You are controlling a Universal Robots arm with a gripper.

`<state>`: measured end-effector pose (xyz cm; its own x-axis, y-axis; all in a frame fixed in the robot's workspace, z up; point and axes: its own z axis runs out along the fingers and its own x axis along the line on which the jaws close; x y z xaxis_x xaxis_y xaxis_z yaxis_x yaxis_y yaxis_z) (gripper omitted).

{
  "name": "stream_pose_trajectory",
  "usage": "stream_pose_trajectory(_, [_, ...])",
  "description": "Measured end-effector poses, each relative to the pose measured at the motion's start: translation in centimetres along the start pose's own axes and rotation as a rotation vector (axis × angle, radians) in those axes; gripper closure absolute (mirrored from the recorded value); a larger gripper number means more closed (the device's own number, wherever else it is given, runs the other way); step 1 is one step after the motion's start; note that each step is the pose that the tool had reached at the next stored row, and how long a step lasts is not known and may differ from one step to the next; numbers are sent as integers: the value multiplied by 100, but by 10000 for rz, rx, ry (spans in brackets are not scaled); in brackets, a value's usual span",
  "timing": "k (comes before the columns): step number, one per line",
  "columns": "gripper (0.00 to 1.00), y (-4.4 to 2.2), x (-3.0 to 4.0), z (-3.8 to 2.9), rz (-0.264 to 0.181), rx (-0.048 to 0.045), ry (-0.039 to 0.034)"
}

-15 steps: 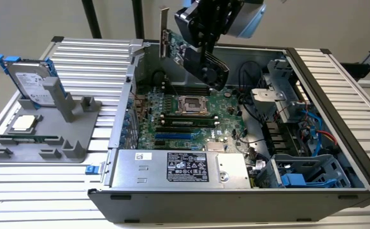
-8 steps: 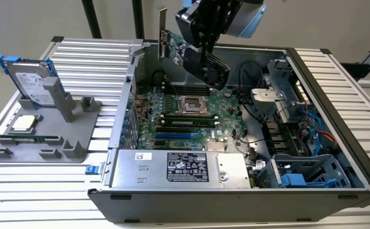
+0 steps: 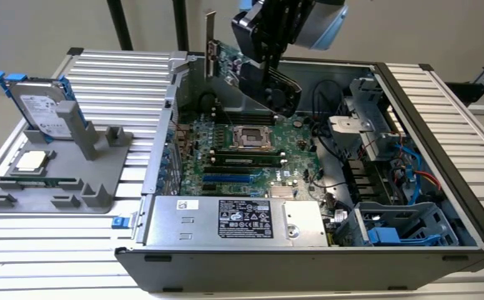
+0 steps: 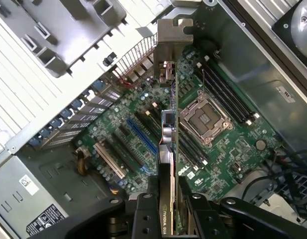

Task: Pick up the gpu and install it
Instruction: 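Insert the gpu into the slot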

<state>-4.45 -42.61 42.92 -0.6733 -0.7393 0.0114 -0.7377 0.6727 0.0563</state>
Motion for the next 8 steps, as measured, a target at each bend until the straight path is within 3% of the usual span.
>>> stream_pose_trajectory(8, [100,0,0,-2,-499,6,27])
